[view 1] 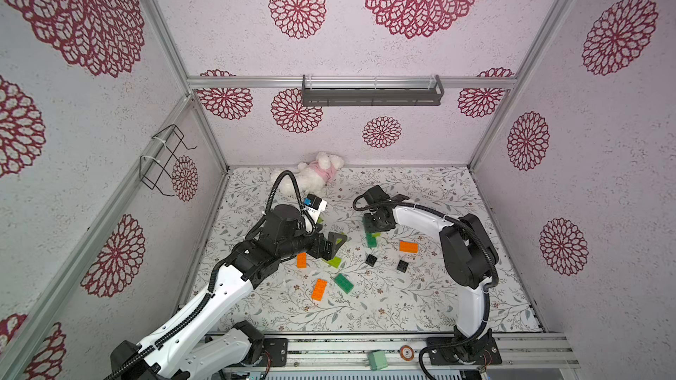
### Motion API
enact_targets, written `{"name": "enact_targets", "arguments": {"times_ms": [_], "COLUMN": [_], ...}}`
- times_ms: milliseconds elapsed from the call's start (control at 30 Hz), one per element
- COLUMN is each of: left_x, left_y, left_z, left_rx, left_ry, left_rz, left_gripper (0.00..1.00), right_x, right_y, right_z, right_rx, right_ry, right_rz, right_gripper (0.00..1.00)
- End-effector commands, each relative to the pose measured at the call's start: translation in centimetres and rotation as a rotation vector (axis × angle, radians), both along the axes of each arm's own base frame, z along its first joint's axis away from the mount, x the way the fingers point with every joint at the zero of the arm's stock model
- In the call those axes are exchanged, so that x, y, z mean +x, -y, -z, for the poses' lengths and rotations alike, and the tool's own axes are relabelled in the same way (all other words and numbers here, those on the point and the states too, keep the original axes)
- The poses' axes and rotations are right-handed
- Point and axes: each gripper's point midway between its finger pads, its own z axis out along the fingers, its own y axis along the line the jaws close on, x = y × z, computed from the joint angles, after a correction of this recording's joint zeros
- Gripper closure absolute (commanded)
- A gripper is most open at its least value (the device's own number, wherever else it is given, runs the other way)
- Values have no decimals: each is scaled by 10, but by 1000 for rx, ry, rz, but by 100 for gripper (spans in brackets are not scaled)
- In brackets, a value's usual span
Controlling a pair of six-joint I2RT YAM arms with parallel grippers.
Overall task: Assemble a small pinwheel with lego
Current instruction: Assemble the lego brick with the lego brick.
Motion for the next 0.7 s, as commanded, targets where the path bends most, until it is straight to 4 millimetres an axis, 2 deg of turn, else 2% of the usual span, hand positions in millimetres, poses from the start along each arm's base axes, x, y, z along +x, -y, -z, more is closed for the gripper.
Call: {"name": "enact_targets", "arguments": {"times_ms": [0,233,367,500,667], "left_x": [-2,-2,-3,-3,-3], "left_y": [2,2,2,2,2], "left_z": [-7,-7,-7,-8,-7], "left_rx": [1,-1,0,-2,0], "left_ry": [25,25,25,26,25], "left_rz": [19,21,21,23,21], "left_gripper": [3,3,3,3,3], "right_x": [-16,-19,-19,-23,-19], "right_y": [0,-5,3,-1,7], "right_z": [13,13,13,18,20], "right_rx": [-5,9,-48,-40,-107], "right_ry": [-56,-74,-66,-82,-61], "right_rz": [7,-18,-21,-35,-17], "right_gripper": [81,82,82,82,83]}}
